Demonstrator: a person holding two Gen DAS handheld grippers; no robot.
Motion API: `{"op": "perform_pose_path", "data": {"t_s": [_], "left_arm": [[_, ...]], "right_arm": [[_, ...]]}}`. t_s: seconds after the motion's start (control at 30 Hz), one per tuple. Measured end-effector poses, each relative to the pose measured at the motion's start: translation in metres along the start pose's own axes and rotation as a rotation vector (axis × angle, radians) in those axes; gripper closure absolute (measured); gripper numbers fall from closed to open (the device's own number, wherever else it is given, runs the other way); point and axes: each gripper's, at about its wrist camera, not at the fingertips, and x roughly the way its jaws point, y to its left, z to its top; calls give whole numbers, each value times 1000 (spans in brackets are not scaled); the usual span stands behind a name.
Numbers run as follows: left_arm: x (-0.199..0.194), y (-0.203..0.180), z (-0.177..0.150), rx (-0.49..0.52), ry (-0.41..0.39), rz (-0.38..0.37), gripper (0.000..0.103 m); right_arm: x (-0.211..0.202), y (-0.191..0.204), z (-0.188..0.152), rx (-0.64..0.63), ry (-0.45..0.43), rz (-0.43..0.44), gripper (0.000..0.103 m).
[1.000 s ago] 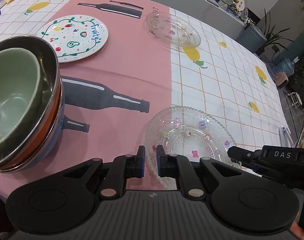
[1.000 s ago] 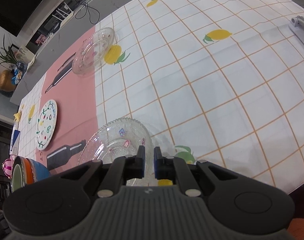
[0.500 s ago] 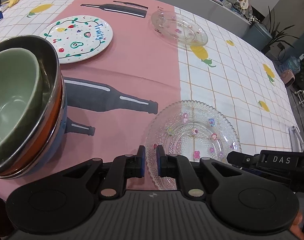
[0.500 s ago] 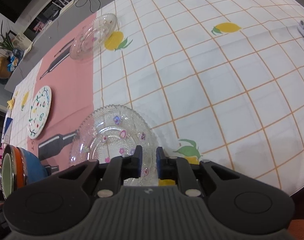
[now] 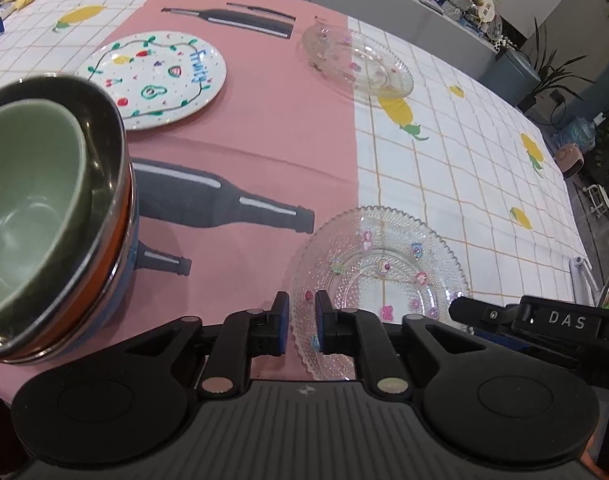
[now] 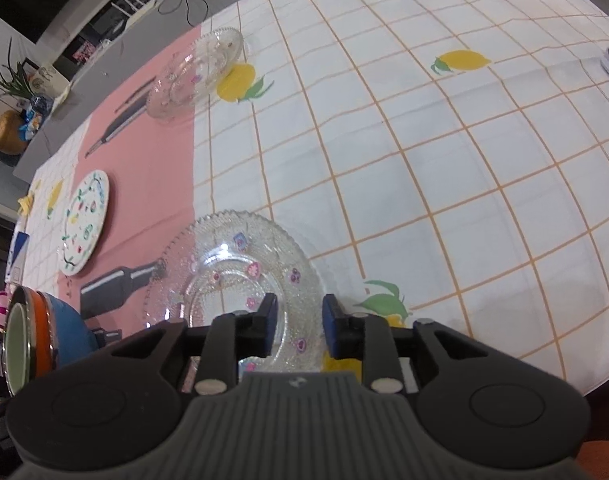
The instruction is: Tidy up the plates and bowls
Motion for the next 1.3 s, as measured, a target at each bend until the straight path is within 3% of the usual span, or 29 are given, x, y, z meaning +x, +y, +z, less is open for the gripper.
{"op": "perform_pose_path", "data": {"t_s": [0.2, 0.4, 0.53, 0.73, 1.0, 1.3], "left_arm": [[-17, -7, 6, 27, -23, -48, 61], [-45, -16, 16, 108, -64, -72, 55], [-67, -14, 28, 133, -76, -89, 55], [-97, -3, 46, 185, -142, -23, 55], [-124, 36, 67, 140, -201, 16, 55], [-134, 80, 97, 84, -255, 69, 55]], "right_arm": [[-14, 2, -1, 0, -75, 21, 57], [-26, 14, -4, -30, -129, 19, 49], [-29, 25, -8, -11, -129, 36, 48], [-34, 60, -12, -40, -122, 74, 47], [-36, 115, -7, -87, -114, 150, 45], [-22, 172, 1, -167, -92, 168, 44]]}}
